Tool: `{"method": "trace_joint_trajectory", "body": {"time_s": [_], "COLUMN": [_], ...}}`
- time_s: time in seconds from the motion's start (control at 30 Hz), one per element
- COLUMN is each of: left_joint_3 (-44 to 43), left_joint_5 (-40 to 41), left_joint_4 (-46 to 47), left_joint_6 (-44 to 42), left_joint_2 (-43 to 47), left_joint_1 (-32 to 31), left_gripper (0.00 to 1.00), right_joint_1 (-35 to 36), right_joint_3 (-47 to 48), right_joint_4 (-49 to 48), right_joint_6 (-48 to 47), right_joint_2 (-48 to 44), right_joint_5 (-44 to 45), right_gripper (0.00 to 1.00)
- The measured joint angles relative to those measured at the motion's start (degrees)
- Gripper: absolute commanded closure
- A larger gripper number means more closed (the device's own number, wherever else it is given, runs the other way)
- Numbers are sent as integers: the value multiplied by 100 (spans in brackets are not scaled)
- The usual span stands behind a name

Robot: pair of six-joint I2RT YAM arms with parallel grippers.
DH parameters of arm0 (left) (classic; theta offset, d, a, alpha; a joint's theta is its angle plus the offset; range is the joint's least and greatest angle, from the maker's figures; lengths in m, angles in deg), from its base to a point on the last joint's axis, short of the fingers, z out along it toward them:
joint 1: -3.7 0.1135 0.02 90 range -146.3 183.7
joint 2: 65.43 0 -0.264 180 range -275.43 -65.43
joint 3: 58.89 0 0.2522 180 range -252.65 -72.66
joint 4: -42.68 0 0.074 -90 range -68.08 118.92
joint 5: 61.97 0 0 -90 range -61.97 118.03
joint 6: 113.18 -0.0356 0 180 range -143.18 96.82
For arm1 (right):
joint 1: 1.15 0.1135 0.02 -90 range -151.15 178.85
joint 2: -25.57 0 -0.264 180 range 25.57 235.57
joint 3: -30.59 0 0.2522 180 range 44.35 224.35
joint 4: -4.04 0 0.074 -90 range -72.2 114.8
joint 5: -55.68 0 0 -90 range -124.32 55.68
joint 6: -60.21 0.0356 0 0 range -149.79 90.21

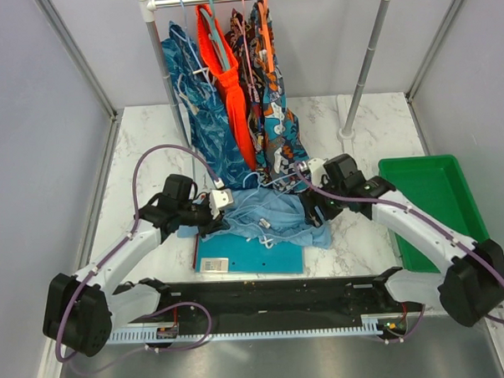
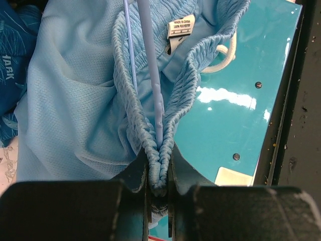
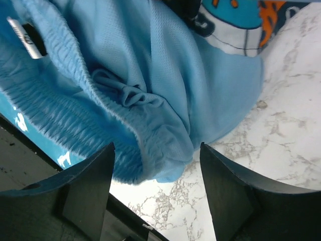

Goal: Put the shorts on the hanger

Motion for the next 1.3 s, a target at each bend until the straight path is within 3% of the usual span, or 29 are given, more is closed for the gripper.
{"method": "trace_joint_trajectory", "body": {"time_s": [0.17, 0.23, 0.27, 0.37, 0.5, 0.8, 1.1, 1.3], "left_joint_3": [0, -15, -35, -146, -260, -275, -586, -1311], "left_joint_5": [24, 46, 46, -26, -299, -927, -772, -472], "left_joint_4": [-11, -44, -70, -229, -483, -1217, -2205, -2459], "left_joint_6": [116, 190, 223, 264, 153, -962, -2354, -2503], "left_joint_2": [0, -2, -7, -31, 13, 728, 186, -538], "left_joint_1": [2, 35, 61, 234, 525, 719, 697, 566], "left_gripper": [98, 98, 98, 98, 98, 98, 98, 98], "right_joint_1": [164, 168, 168, 133, -245, -2024, -2422, -2422], "right_joint_3": [7, 11, 22, 205, 479, 745, 1652, 1974], "right_joint_4": [-136, -144, -131, 20, 133, 348, 1132, 1453], "right_joint_6": [24, 48, 44, 13, -223, -815, -1161, -1567], "right_joint_2": [752, 922, 964, 1062, 1049, 918, 1335, 1189], "right_joint_5": [151, 260, 289, 404, 376, -468, -1248, -1285], "right_gripper": [40, 55, 73, 100, 100, 100, 100, 100]}}
